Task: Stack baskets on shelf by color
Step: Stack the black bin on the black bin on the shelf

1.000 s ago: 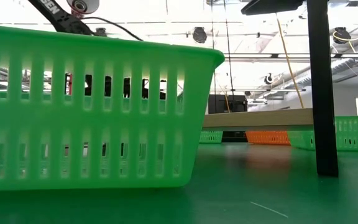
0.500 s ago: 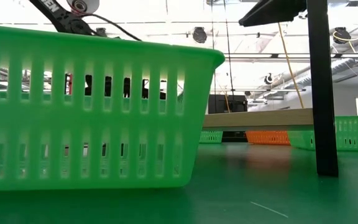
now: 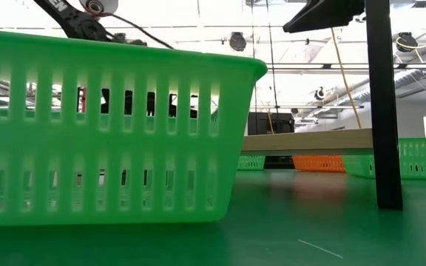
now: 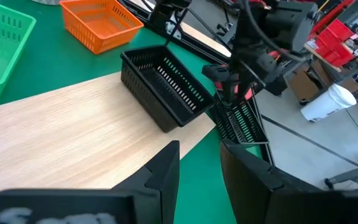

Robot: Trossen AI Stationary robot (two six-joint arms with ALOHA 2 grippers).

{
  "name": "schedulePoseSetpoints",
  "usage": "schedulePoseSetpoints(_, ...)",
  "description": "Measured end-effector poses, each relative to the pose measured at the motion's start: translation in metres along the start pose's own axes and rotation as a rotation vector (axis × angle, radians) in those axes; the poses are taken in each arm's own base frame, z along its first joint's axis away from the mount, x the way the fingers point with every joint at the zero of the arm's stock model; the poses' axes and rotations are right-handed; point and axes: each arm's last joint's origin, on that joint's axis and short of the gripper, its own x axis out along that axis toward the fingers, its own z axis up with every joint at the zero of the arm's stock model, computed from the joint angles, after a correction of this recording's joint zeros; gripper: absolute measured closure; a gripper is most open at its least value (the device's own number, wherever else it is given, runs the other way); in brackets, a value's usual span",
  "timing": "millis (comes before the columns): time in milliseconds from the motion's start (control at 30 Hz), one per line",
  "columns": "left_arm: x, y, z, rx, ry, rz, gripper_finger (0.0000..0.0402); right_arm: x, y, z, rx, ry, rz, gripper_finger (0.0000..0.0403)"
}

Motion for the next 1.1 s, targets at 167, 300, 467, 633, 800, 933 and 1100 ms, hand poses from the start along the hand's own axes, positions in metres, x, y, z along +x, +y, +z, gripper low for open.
schedulePoseSetpoints(167,-0.020,0.000,-0.001,-0.032,-0.030,-0.045,0.0232,0.000,0.000,0.000,-0.001,0.000,0.000,0.0294)
schedulePoseSetpoints(300,-0.019,-0.005,-0.006,-0.019,0.002,-0.076,0.0232,0.000,0.000,0.000,-0.002,0.000,0.000,0.0294)
schedulePoseSetpoints(467,-0.006,-0.011,-0.010,0.000,0.033,-0.104,0.0232,0.000,0.000,0.000,0.002,-0.001,0.000,0.0294)
schedulePoseSetpoints(633,0.002,-0.012,-0.010,0.005,0.043,-0.105,0.0231,0.000,0.000,0.000,0.005,-0.001,0.001,0.0294)
schedulePoseSetpoints(800,0.010,-0.013,-0.010,0.014,0.055,-0.098,0.0231,0.000,0.000,0.000,0.007,-0.002,0.001,0.0294)
schedulePoseSetpoints(933,0.011,-0.010,-0.010,0.019,0.066,-0.043,0.0245,0.000,0.000,0.000,0.006,-0.002,0.001,0.0294)
schedulePoseSetpoints(1100,0.012,-0.006,-0.011,0.033,0.072,-0.035,0.0327,0.000,0.000,0.000,0.003,-0.002,0.001,0.0294)
